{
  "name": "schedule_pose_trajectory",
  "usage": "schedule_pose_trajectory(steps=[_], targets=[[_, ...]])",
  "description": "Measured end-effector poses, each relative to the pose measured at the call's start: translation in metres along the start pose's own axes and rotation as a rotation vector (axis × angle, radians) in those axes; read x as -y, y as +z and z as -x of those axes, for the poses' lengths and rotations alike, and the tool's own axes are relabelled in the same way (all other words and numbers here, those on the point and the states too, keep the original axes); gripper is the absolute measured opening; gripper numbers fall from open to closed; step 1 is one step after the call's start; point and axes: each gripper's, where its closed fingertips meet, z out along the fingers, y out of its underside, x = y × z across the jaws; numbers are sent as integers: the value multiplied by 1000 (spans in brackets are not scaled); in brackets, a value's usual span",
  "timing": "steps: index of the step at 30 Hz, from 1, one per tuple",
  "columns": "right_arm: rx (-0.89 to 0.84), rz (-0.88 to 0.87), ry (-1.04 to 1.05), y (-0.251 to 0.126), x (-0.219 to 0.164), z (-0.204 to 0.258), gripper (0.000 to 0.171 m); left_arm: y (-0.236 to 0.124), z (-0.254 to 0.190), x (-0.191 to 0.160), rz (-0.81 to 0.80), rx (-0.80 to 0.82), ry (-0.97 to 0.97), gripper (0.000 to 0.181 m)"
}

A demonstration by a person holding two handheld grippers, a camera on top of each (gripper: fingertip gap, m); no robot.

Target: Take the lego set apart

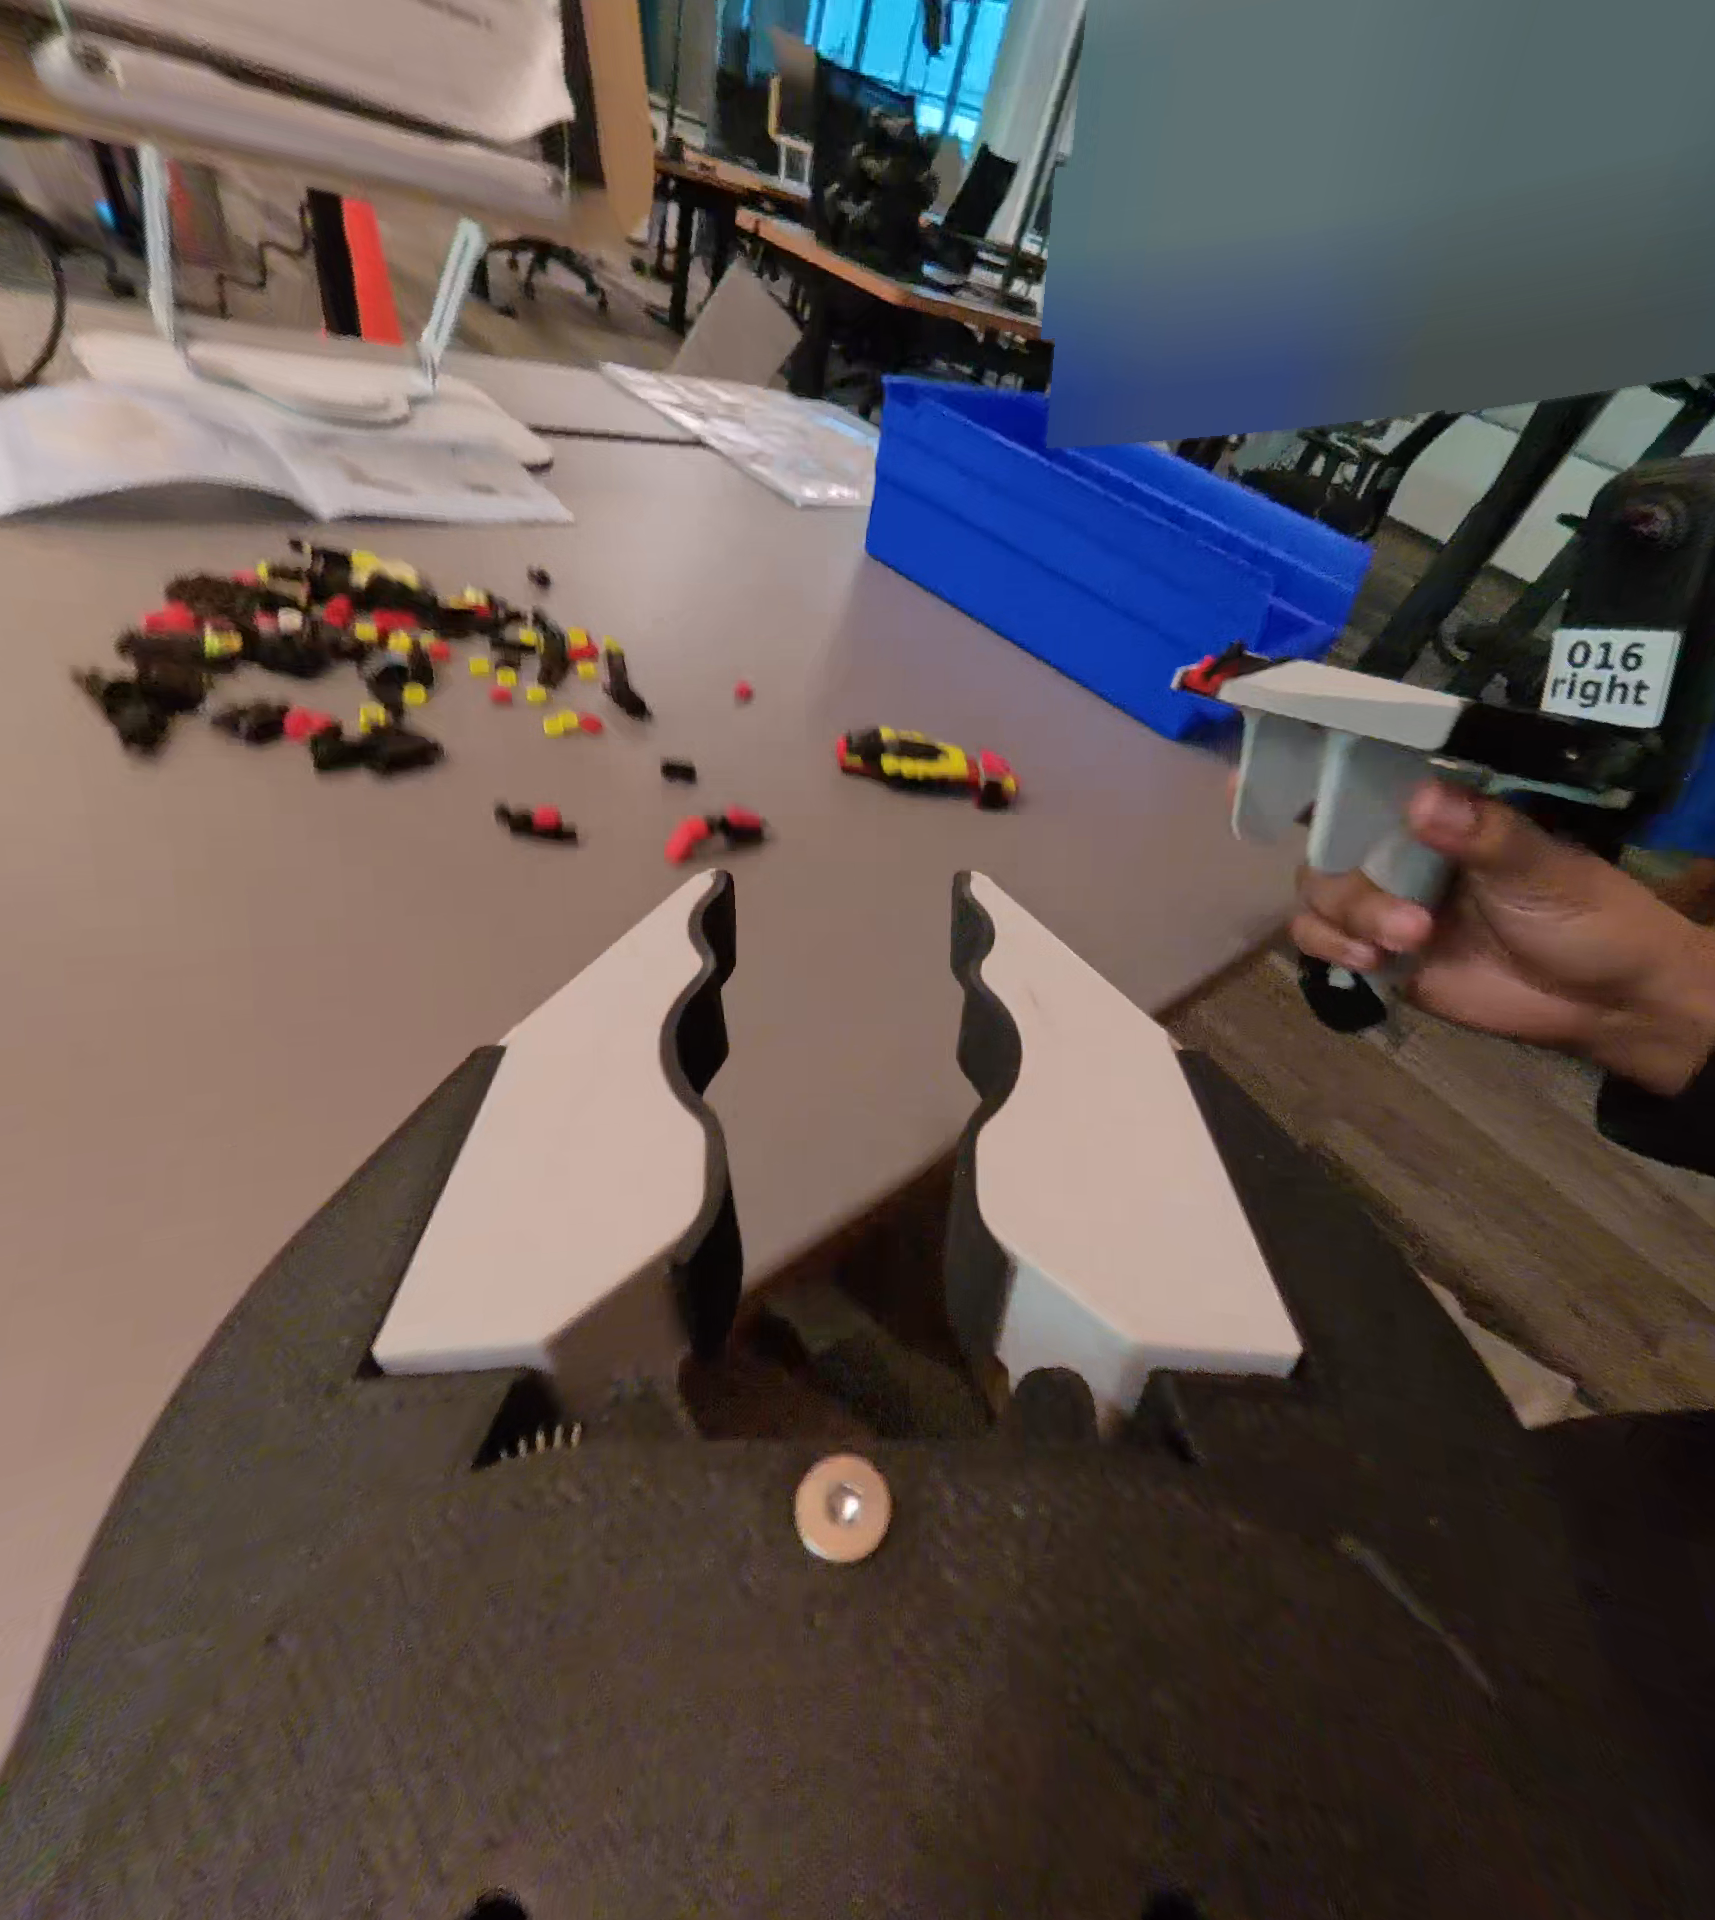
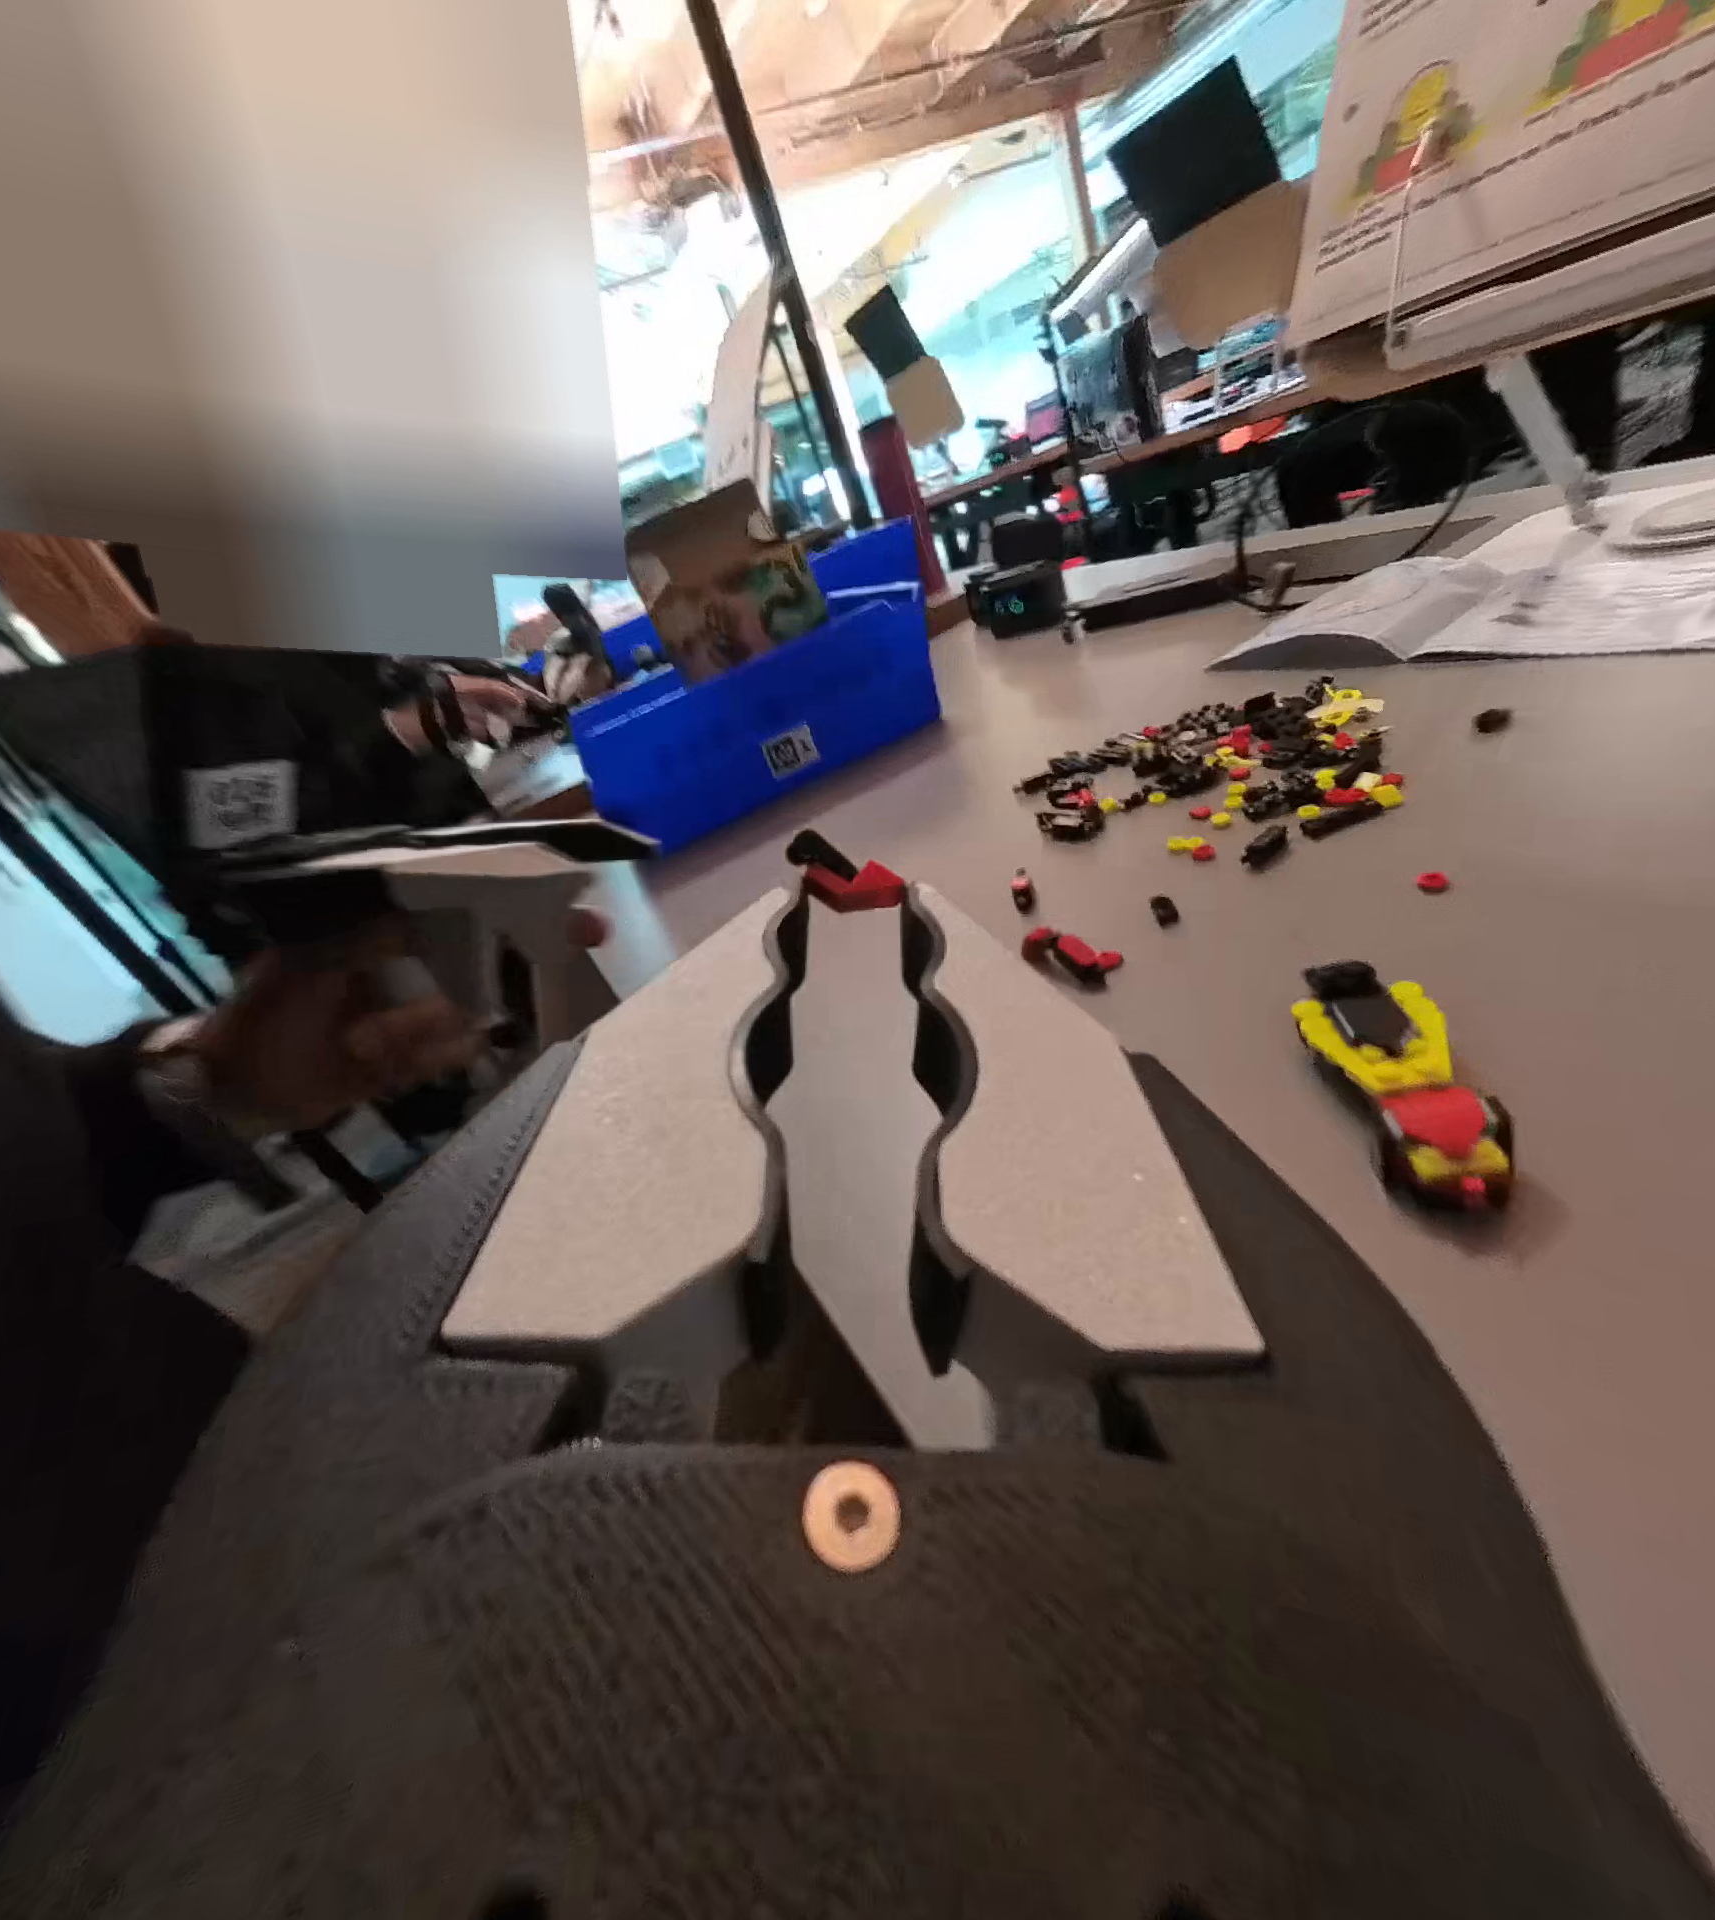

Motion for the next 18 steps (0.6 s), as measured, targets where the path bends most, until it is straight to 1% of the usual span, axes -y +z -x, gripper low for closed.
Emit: schedule_pose_trajectory(steps=[1,3,5,7,9,10,11,13,16,18], targets=[[14,14,13,6,5,-4,16,15,4,7,-2,-20,5,40],[27,111,-24,21,4,-11,17,44,6,15,4,-97,-21,41],[52,250,-91,36,-8,-14,17,70,14,14,46,-136,-77,45],[34,366,-190,45,-22,-23,17,87,10,13,90,-236,-134,45],[52,451,-219,50,-32,-24,17,97,-3,15,132,-380,-159,31],[54,464,-234,52,-32,-24,17,101,-10,19,143,-440,-164,25],[39,463,-285,53,-29,-25,17,105,-15,21,163,-483,-173,22],[-13,462,-461,52,-21,-31,17,115,-19,24,227,-519,-233,18],[-59,527,-738,46,-17,-39,17,119,-35,30,272,-662,-328,25],[-57,540,-877,43,-15,-40,17,125,-43,29,313,-706,-342,35]])
